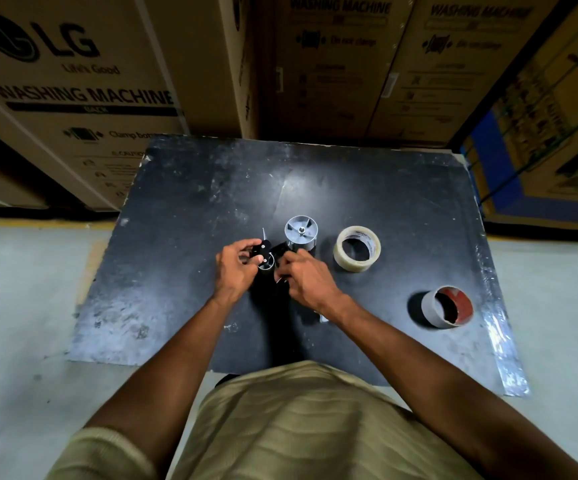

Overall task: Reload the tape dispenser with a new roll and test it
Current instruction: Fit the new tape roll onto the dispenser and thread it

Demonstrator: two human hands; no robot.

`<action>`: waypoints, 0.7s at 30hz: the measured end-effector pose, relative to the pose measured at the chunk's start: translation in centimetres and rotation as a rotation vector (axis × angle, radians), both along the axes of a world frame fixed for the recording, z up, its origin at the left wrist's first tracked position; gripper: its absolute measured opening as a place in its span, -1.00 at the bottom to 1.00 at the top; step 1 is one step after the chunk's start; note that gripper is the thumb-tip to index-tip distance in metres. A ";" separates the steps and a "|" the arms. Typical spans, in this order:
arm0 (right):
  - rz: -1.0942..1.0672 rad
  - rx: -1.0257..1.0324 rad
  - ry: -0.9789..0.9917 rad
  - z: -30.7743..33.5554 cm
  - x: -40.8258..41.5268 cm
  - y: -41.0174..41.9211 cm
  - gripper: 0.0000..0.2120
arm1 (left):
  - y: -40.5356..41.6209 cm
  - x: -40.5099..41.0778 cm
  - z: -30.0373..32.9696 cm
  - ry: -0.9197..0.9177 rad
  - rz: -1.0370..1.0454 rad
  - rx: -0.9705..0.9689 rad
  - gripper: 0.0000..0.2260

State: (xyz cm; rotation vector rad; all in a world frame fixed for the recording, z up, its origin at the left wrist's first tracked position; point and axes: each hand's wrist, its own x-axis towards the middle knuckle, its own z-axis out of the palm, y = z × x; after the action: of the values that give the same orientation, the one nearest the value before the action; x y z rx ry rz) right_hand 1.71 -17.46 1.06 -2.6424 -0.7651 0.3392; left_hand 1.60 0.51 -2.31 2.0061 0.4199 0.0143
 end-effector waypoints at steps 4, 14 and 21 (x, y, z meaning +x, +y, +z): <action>0.026 0.053 -0.013 -0.5 0.0 -0.9 -0.70 | -0.3 0.2 0.0 0.006 -0.001 0.018 -0.66; -0.194 0.357 0.215 1.1 1.5 -1.4 -0.69 | -0.2 0.5 0.5 0.037 -0.012 0.083 -0.69; -1.096 0.265 -0.004 -0.8 3.9 -9.5 -0.63 | -1.4 1.1 2.2 -0.048 0.055 0.090 -0.67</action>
State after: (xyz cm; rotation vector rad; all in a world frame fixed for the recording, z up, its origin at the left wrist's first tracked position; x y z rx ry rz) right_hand 5.62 -26.94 0.23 -2.3748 0.6314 -0.0770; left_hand 2.72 -0.90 -0.06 2.0778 0.4507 0.1166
